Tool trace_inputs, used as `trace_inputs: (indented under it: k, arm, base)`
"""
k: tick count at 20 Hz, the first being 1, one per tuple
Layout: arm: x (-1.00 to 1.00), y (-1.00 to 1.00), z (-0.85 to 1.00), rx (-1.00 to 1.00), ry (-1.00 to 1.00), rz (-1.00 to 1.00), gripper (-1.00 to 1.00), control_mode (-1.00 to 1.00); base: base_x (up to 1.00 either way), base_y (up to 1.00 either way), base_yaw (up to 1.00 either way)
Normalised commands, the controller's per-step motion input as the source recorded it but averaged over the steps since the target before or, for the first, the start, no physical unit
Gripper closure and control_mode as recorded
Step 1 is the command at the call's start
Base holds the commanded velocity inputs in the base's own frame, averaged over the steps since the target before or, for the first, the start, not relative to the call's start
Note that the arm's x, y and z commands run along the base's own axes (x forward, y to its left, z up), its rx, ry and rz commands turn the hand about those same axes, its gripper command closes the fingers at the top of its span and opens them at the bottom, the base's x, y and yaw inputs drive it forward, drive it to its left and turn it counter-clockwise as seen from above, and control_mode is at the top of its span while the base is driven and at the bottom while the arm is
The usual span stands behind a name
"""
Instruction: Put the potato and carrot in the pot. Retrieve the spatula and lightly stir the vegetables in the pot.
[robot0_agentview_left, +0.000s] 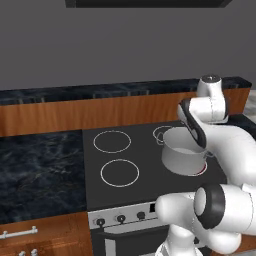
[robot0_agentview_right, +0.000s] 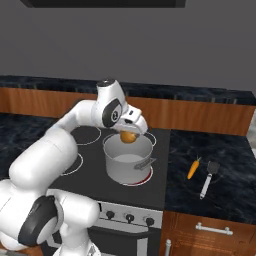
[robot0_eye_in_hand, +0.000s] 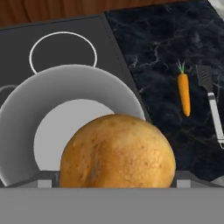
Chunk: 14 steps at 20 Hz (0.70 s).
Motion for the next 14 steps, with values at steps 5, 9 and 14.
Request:
trace_inputs:
  k: [5, 9, 14]
  arm:
    - [0.06, 0.0, -0.4, 0.05, 0.03, 0.03, 1.0, -1.0]
    - [0.01, 0.0, -0.28, 0.13, 0.03, 0.04, 1.0, -1.0]
    - [0.18, 0.1, -0.42, 0.08, 0.09, 0.0, 1.0, -1.0]
  base:
    - [0.0, 0.0, 0.0]
    - [0.0, 0.0, 0.0]
    - [0.0, 0.0, 0.0]
